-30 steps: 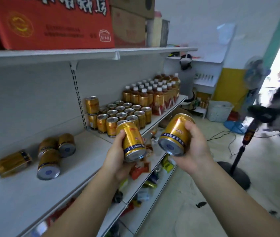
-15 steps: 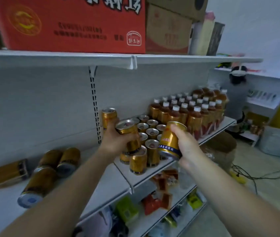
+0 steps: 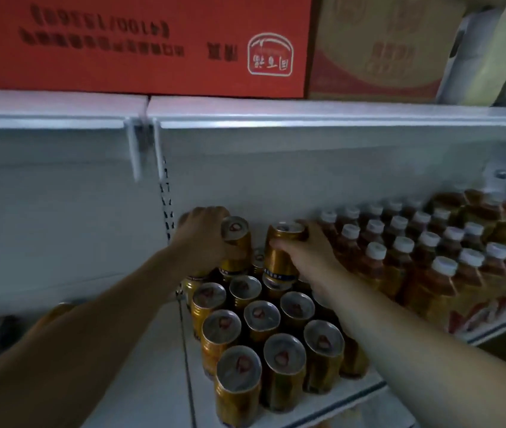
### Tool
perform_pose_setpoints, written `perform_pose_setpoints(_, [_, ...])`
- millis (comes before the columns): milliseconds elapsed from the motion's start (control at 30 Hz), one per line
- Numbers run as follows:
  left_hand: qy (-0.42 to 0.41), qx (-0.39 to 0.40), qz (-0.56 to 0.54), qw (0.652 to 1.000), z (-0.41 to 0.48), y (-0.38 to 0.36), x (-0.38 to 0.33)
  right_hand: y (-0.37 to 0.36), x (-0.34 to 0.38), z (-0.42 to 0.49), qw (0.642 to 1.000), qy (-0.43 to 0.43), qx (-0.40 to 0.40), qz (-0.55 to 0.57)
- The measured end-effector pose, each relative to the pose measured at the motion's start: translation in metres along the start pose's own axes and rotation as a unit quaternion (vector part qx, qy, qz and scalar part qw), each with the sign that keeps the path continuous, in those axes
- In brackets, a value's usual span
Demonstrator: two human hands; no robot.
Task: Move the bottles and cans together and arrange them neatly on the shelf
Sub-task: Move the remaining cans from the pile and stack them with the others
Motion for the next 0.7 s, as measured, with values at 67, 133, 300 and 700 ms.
perform_pose_setpoints(67, [0.007, 0.003, 0.041, 0.999, 0.004, -0.011, 0.004, -0.009, -0.006, 0.021, 0.999, 0.014, 0.039, -0.013])
perform_pose_setpoints(133, [0.021, -0.003, 0.082, 0.996, 0.005, -0.025, 0.006, -0.016, -0.013, 0.037, 0.997, 0.030, 0.068, -0.015])
perform_pose_setpoints(300, [0.046, -0.043, 0.156, 0.986, 0.008, -0.042, 0.011, -0.023, -0.027, 0.064, 0.986, 0.090, 0.138, -0.026])
perform_pose_setpoints(700, [0.104, -0.058, 0.162, 0.980, -0.005, -0.052, 0.014, -0.020, -0.034, 0.083, 0.878, 0.301, 0.208, -0.309])
Point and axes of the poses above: each hand's wrist, its own z-axis towards the middle knuckle, its own y-axis out of the back of the hand, x = y × z, the point moved 1 cm from there along z, towards the middle knuckle, and after that the axes turned 5 degrees about -x, right-handed, at the moved point
